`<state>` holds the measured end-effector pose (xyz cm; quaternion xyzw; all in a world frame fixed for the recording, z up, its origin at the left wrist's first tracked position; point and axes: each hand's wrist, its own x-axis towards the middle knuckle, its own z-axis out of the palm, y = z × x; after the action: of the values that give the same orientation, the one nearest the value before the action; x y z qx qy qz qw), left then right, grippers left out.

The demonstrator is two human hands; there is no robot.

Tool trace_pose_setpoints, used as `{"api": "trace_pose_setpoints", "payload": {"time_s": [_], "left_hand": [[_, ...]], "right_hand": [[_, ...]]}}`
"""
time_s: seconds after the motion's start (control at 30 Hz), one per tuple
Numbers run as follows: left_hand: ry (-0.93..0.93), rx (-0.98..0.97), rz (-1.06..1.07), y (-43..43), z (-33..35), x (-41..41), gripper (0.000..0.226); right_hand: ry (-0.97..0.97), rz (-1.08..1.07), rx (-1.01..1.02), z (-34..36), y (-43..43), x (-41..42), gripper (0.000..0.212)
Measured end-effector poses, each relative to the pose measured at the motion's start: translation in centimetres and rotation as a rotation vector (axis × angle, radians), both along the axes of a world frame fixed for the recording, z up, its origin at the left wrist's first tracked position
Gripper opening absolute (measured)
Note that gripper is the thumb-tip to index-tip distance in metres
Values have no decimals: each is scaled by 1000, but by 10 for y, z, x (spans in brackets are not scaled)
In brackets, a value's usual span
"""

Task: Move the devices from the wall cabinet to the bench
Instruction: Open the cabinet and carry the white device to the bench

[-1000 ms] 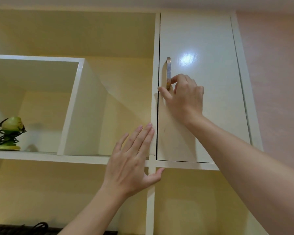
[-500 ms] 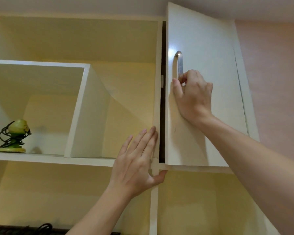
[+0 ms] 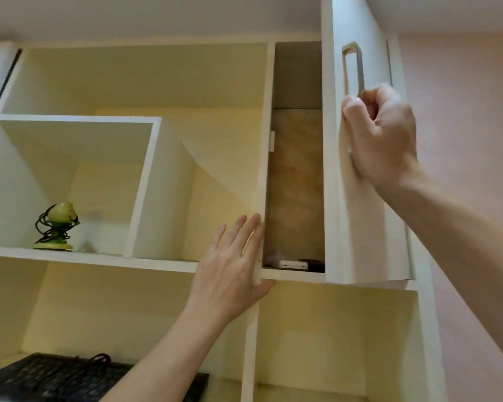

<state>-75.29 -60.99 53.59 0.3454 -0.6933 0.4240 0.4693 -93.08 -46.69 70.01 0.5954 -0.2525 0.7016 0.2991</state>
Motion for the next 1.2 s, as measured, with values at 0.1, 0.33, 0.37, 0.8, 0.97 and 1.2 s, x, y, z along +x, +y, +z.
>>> {"api": "trace_pose_setpoints", "payload": {"time_s": [0.1,0.33,0.37,0.8,0.97,1.2], "left_hand": [[6,12,17,12,0,-11,102],[-18,-3,-38,50,7,-49,102],[-18,-7,-49,54,6,-54,102],[-12,91,-113,90,-23,-116,97],[15,136,-118,100,-34,-116,94],[24,155,-102,90,-46,-99,92]], "right_hand": [[-18,117,-34,-2,21,-21,21],[-71,299,45,-12,68,-70,23],[-86,320,66,-13,75,-78,26],[-324,571,390,-21,123,-117,28],[-263,-31,113,-36,142,-107,26],[291,-433,-42,-119,135,-48,34]]}}
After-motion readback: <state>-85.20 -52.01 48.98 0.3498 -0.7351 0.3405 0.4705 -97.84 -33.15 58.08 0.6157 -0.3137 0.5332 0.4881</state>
